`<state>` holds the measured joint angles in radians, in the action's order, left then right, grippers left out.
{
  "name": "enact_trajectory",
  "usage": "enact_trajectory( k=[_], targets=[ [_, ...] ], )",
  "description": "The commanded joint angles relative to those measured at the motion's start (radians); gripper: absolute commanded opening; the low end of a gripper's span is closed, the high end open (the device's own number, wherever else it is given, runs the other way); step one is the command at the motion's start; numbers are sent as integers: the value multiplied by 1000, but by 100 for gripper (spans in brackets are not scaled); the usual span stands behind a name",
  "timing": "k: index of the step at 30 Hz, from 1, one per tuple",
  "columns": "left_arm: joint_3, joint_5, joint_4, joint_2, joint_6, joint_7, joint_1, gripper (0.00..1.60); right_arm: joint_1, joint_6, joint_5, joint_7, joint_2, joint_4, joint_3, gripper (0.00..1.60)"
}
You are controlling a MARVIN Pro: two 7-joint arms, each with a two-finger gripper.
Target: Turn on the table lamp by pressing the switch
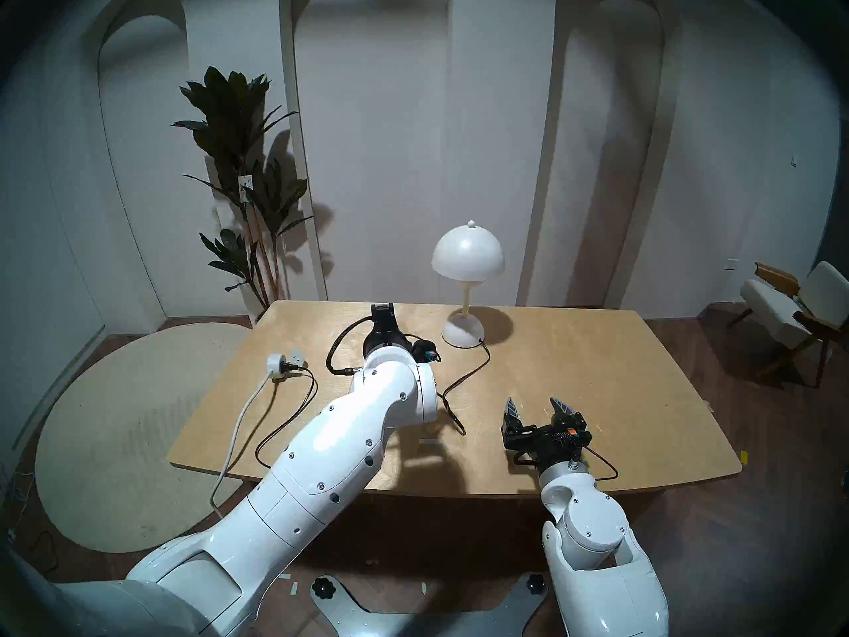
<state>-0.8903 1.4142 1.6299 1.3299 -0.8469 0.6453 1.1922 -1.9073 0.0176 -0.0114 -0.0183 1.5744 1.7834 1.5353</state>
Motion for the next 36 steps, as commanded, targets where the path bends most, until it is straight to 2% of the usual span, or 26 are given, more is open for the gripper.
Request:
enact_trajectory(
  k=[1, 15, 25, 36],
  targets=[
    [13, 15, 7, 21, -12, -23, -7, 160, 2, 3, 1, 0, -1, 24, -1, 160],
    [47, -3, -77, 59, -14, -54, -12, 160, 2, 3, 1, 0, -1, 24, -1, 160],
    [22, -21, -102, 55, -22, -89, -9, 160, 2, 4, 1, 0, -1, 24, -1, 160],
    [11, -69, -145, 67, 3, -138, -1, 160, 2, 3, 1, 0, -1, 24, -1, 160]
  ],
)
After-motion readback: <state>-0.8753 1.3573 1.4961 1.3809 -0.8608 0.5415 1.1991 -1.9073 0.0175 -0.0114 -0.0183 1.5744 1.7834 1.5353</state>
